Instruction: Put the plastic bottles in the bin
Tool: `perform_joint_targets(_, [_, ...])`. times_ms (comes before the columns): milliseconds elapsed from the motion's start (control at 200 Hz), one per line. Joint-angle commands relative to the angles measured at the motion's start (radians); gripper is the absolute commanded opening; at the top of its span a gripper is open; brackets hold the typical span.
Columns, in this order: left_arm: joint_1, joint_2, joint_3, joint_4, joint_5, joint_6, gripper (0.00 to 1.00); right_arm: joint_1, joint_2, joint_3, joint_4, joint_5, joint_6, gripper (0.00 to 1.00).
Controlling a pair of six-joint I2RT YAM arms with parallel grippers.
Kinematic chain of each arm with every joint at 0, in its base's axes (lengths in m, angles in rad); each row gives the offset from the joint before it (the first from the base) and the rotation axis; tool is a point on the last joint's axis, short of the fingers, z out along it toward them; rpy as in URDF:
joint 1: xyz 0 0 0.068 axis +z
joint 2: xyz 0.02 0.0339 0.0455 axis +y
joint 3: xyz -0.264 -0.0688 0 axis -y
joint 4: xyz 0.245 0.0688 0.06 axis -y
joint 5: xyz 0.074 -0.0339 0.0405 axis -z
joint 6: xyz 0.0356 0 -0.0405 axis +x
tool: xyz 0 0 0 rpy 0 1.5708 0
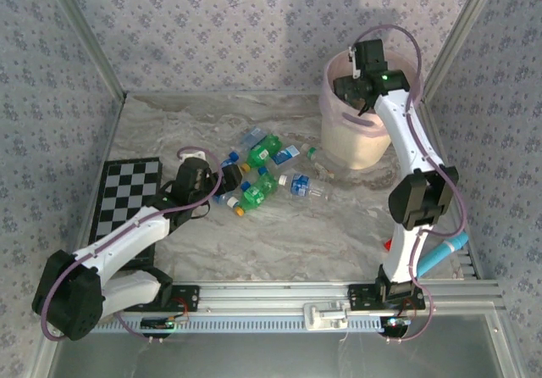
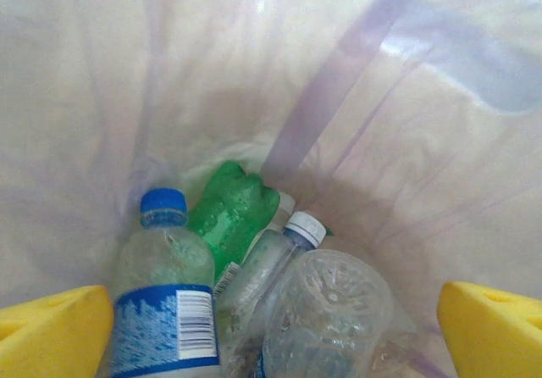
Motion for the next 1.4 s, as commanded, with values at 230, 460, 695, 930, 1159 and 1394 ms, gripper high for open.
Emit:
perform_joint_targets(230, [0.008,-0.048,0.006,-0.034,-0.059,0.034,1.00,0.240,-0.355,-0.343,0.389,0.047,-0.040,1.00])
perform_joint_targets(460, [0.027,-0.034,0.018,-0.037,-0.075,0.036,1.00,0.308,-0.460,-0.577,0.486,-0.213,0.084,1.00])
perform_joint_targets(695, [0.038,-0.039,0.023,-0.046,-0.092,0.028,1.00,0.377,-0.454,-0.710,0.423,-0.280,0.097,1.00])
perform_joint_targets(930, [0.047,-0.041,0.004,-0.055,-0.109,0.006,1.00,0.438,-0.359,-0.678,0.191,-0.287,0.037,1.00])
perform_joint_targets(1159, [0.050,0.003,0.022,-0.029,-0.091,-0.012,1.00,0.507,-0.185,-0.569,-0.040,-0.206,-0.053,1.00])
perform_joint_targets(1394, [0.053,0.020,0.036,-0.032,-0.078,-0.007,1.00,0.525,-0.058,-0.491,-0.169,-0.121,-0.099,1.00])
